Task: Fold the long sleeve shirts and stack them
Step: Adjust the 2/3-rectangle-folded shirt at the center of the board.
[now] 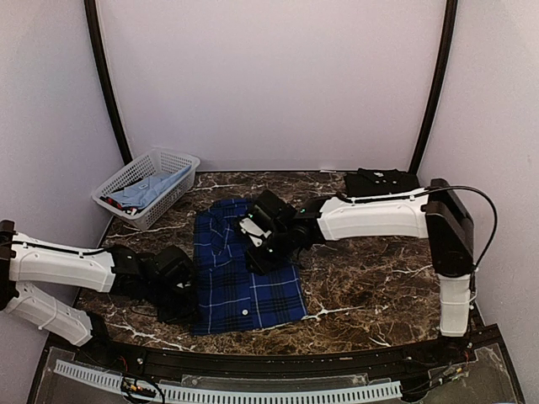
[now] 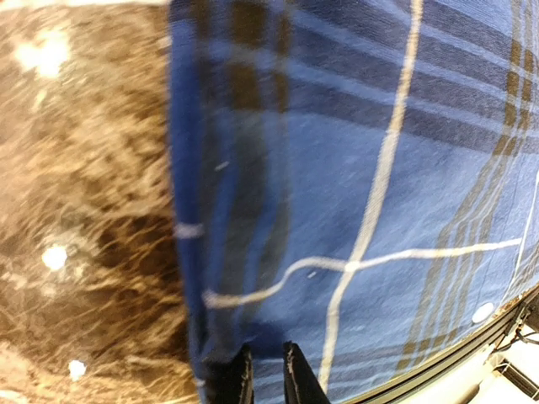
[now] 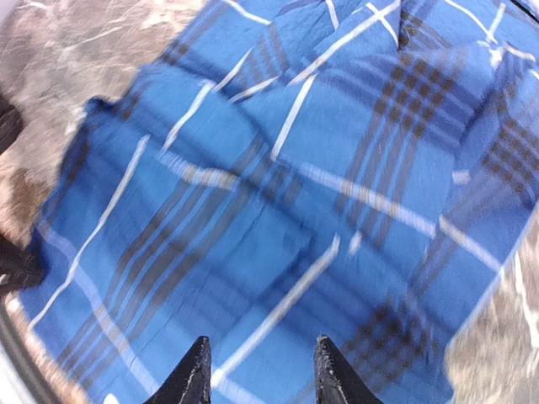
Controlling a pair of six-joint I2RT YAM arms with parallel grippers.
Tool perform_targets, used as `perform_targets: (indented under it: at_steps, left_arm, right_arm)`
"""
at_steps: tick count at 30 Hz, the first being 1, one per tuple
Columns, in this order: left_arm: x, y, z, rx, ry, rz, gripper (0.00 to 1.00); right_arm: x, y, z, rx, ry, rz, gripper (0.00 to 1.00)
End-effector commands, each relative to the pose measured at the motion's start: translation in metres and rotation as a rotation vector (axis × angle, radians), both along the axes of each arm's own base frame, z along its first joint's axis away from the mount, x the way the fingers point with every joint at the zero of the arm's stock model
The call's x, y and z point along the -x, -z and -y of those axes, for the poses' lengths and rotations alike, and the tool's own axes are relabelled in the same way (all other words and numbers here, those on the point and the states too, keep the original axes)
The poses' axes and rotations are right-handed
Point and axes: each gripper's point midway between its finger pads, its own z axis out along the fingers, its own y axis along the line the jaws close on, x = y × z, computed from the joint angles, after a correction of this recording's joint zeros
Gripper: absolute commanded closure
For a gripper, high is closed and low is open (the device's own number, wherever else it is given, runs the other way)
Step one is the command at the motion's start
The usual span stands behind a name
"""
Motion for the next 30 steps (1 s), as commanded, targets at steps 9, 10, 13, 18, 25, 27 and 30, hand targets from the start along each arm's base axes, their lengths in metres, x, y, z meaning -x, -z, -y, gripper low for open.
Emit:
perform_targets:
  at_steps: [9, 10, 13, 18, 25, 27, 30]
  left_arm:
    - [0.034, 0.02, -0.031, -0.065, -0.027, -0.109, 0.86]
    - [0.037, 0.021, -0.032, -0.071, -0.026, -0.12, 0.86]
    - [0.043, 0.025, -0.036, -0.076, -0.029, -0.146, 0.87]
    - [0.048, 0.026, -0.04, -0.093, -0.029, -0.171, 0.87]
    - [0.056, 0.018, -0.048, -0.118, -0.022, -0.197, 0.87]
    - [0.056, 0.011, -0.05, -0.117, -0.019, -0.191, 0.85]
    - [0.057, 0.004, -0.052, -0.111, -0.017, -0.181, 0.82]
  right_arm:
    - [0.082, 0.019, 0.079, -0.071, 0.065, -0.24, 0.68]
    - [0.087, 0.022, 0.085, -0.073, 0.073, -0.26, 0.7]
    - [0.099, 0.033, 0.099, -0.075, 0.097, -0.314, 0.71]
    - [0.112, 0.055, 0.122, -0.033, 0.133, -0.362, 0.72]
    - [0.123, 0.064, 0.143, 0.007, 0.164, -0.397, 0.7]
    - [0.126, 0.061, 0.148, 0.008, 0.165, -0.403, 0.68]
    - [0.131, 0.056, 0.154, 0.019, 0.162, -0.41, 0.64]
